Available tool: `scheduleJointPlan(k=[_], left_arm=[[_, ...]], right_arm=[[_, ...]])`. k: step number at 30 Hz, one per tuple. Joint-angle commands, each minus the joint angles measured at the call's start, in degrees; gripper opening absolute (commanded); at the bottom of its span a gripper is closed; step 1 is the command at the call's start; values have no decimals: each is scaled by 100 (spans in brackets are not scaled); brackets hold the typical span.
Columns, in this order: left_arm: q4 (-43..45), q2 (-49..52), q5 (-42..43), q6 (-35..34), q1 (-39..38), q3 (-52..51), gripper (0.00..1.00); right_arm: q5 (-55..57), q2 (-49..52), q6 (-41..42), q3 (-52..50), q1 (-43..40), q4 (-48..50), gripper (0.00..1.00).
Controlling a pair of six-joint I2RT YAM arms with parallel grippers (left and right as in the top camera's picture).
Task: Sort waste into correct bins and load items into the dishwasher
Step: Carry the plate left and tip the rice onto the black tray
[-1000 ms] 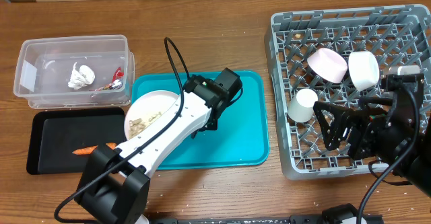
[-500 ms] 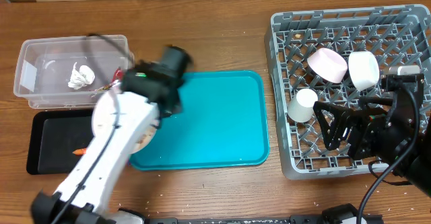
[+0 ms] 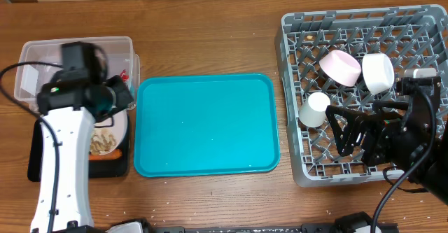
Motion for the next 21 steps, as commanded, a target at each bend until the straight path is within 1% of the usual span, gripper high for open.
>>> scheduleJointPlan(k=[1,6,9,13,17,21], left_arm=[[188,-179,1128,619,544,-168,4],[424,-179,2747,1091,1495,-540,4],[470,-249,3589,1497,2111,-767,4],[376,-459,4806,2133,3047,-966,4],[210,-662,5934,2601,3993,-1082,4],[199,-688,7357,3067,4710,-1340,4]], right_arm=[[9,-11,-15,48,17,26,100],[9,-11,-15,48,17,26,100],[9,-11,-15,48,17,24,100],[9,-11,-15,48,17,26,100],[9,-11,-15,48,17,24,100],[9,-11,-15,48,17,24,100]])
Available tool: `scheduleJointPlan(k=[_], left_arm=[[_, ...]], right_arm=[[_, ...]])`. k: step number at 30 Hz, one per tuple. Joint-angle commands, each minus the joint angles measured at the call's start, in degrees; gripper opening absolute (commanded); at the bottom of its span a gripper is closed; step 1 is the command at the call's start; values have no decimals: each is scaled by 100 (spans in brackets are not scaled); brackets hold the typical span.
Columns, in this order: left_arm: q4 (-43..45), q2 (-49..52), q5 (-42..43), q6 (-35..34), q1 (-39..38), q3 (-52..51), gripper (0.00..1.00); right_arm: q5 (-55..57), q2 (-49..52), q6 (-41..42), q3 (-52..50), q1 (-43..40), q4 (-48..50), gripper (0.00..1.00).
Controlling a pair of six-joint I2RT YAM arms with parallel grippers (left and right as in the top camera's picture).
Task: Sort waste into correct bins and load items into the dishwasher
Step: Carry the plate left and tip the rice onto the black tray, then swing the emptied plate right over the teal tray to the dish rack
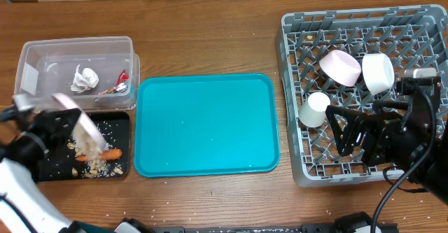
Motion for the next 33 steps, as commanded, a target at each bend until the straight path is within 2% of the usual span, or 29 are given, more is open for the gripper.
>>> scheduleJointPlan(k=[1,6,10,15,18,24,27,29,30,31,33], left_arm=[[-9,-109,1943,837,476,-275,4],[15,-109,2758,1285,1121,-769,4],[20,-109,2850,1458,1362,-1084,4],[15,-120,2848,1462,1178,-1040,4],[17,-155,2754,1469,765,-855,4],[98,-348,2262,1386,-782,-245,4],[859,-339,2280,911,-1947,-155,4],[1867,-293,1886,179,-2804,-155,4],[2603,-236,1296,-490,-3377,-155,4],[2957,-201,981,-811,-3665,-155,4],[4242,-26,380,-1792,-4566,-155,4]], right_arm=[[9,-11,-15,48,15,22,100],[9,-11,-15,48,15,24,100],[9,-11,-15,48,15,24,100],[9,-11,-15,48,15,24,100],[9,-11,-15,48,15,24,100],[9,-11,-15,48,15,22,100],[9,-11,-13,48,15,22,100],[9,-11,-15,48,15,24,100],[9,-11,-15,48,15,24,100],[9,-11,-15,48,15,22,100],[9,-11,-15,48,15,24,100]])
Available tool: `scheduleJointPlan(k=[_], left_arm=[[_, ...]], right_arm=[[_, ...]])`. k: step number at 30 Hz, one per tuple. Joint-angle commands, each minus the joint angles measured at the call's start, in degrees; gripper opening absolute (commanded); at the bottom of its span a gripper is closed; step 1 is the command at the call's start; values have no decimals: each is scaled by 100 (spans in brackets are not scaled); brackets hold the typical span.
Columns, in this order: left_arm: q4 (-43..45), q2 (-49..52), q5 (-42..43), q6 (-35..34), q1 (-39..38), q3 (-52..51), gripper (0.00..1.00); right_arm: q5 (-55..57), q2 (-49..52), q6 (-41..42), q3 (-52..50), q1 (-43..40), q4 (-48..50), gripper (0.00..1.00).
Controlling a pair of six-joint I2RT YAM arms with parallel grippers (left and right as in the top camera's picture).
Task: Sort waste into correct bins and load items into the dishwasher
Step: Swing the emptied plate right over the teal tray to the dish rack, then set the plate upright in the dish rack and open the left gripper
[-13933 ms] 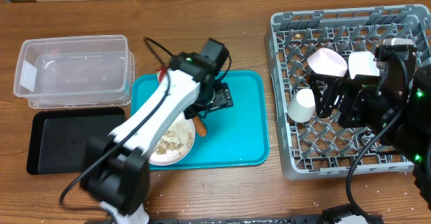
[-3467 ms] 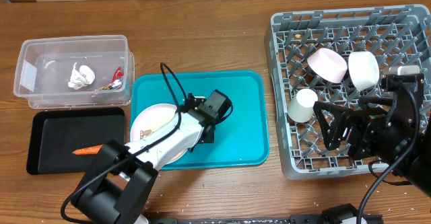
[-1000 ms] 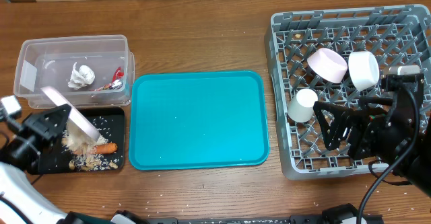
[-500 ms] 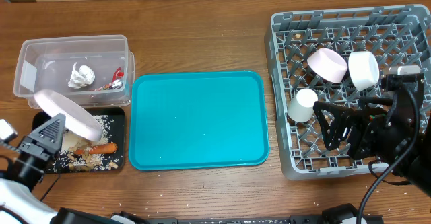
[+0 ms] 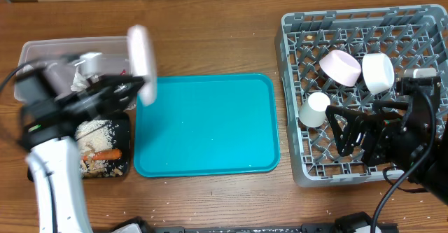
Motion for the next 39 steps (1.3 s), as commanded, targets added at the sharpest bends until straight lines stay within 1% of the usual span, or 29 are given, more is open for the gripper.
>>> scheduleJointPlan(k=[1,3,5,7,8,10,12,15,18,23,28,29,30,31,32,33,34,37,39], left_arm=[[1357,238,-1134,-1989,-1257,101,4],[3115,544,-1392,-3143,-2083,101,4],[4686,911,-1878,-4116,-2796,101,4],[5901,1335,-2450,-4800,-3405,103,4],[6279,1556,-2769,-5051,-3654,103,4],[6780,2055,-3519,-5567,-4166,103,4],[7069,2406,-3965,-5836,-4487,103,4],[7809,2992,-4516,-6249,-4946,103,4],[8474,3436,-4894,-6520,-5228,103,4],[8752,3777,-5272,-6802,-5355,103,4],[8572,3877,-5438,-6732,-5357,103,5],[8524,3882,-5460,-6684,-5355,103,11],[8491,3882,-5455,-6592,-5348,103,23],[8461,3882,-5447,-6487,-5344,103,39],[8415,3882,-5414,-6393,-5344,103,62],[8358,3880,-5324,-6297,-5337,103,95],[8343,3880,-5152,-6223,-5316,103,100],[8236,3832,-4614,-5875,-5237,103,100],[7713,3696,-4546,-5735,-5154,103,100]], right_arm=[[9,-11,-17,50,17,24,100],[9,-11,-17,50,17,24,100],[9,-11,-17,50,17,26,100],[9,-11,-17,50,17,24,100],[9,-11,-17,50,17,26,100],[9,-11,-17,50,17,24,100],[9,-11,-17,50,17,24,100],[9,-11,-17,50,17,24,100],[9,-11,-17,50,17,24,100],[9,-11,-17,50,17,26,100],[9,-11,-17,50,17,24,100],[9,-11,-17,50,17,26,100],[9,-11,-17,50,17,26,100],[9,-11,-17,50,17,24,100],[9,-11,-17,50,17,26,100],[9,-11,-17,50,17,24,100],[9,-11,-17,50,17,26,100],[9,-11,-17,50,17,24,100],[9,-11,-17,50,17,24,100]])
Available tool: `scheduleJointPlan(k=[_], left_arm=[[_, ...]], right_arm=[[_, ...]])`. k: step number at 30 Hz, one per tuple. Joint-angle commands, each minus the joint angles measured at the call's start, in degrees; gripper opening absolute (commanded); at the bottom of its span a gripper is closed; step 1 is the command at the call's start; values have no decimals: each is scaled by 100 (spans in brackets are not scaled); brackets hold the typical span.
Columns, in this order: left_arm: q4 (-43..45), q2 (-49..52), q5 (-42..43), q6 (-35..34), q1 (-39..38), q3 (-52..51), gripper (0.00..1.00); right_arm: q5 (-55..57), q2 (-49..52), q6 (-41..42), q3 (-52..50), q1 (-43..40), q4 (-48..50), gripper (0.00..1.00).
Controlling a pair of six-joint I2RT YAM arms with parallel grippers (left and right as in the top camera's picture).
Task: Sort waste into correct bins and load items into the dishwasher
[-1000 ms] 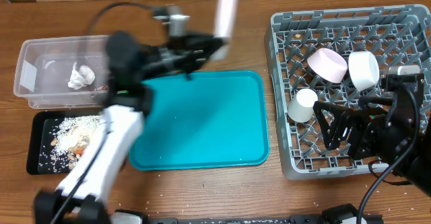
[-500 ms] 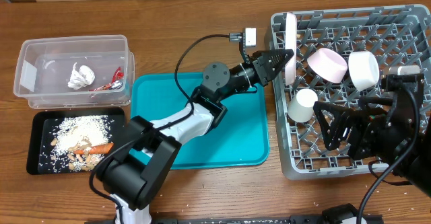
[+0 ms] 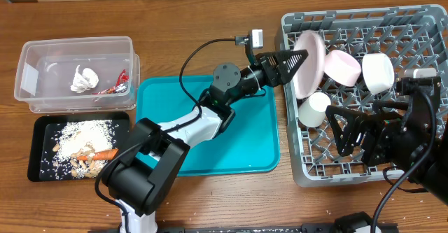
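Observation:
My left gripper reaches across the teal tray to the grey dish rack and is shut on a pink plate. The plate stands on edge at the rack's left side, beside a pink bowl. A white cup and a second white cup lie in the rack. My right gripper rests over the rack's front part with its fingers spread open and nothing between them. The black tray at front left holds rice and a carrot piece.
A clear plastic bin at the back left holds crumpled paper and a wrapper. Rice grains are scattered on the wooden table near the black tray.
My left arm has gone from the left edge of the teal tray to the dish rack, carrying the pink plate. The plate now stands on edge inside the rack. The right arm is unmoved.
My left gripper first held the plate over the black tray with food on it. Then the plate was tilted there and food lay in the tray. Later the bare plate was by the teal tray's left edge, and now it is in the rack.

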Motion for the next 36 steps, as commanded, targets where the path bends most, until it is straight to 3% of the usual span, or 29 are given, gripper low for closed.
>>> scheduleJointPlan(k=[1,6,11,17,20,27,36], left_arm=[[-664,-188,385,555,173,20,100],[-2378,-1200,389,1462,496,31,100],[-5740,-2820,-188,2889,1003,555,100],[-10129,-4325,-2490,4892,1209,1952,100],[-11569,-4793,-3373,5060,1209,2446,100],[-13363,-5702,-4271,5051,1207,2673,100],[-13451,-5928,-4269,5014,1207,2669,100]], right_arm=[[7,-11,-20,48,17,31,100],[7,-11,-17,48,17,31,100],[7,-11,-20,48,17,28,100],[7,-11,-20,48,17,31,100],[7,-11,-20,48,17,28,100],[7,0,-20,48,17,31,100],[7,-284,-20,-234,17,37,100]])
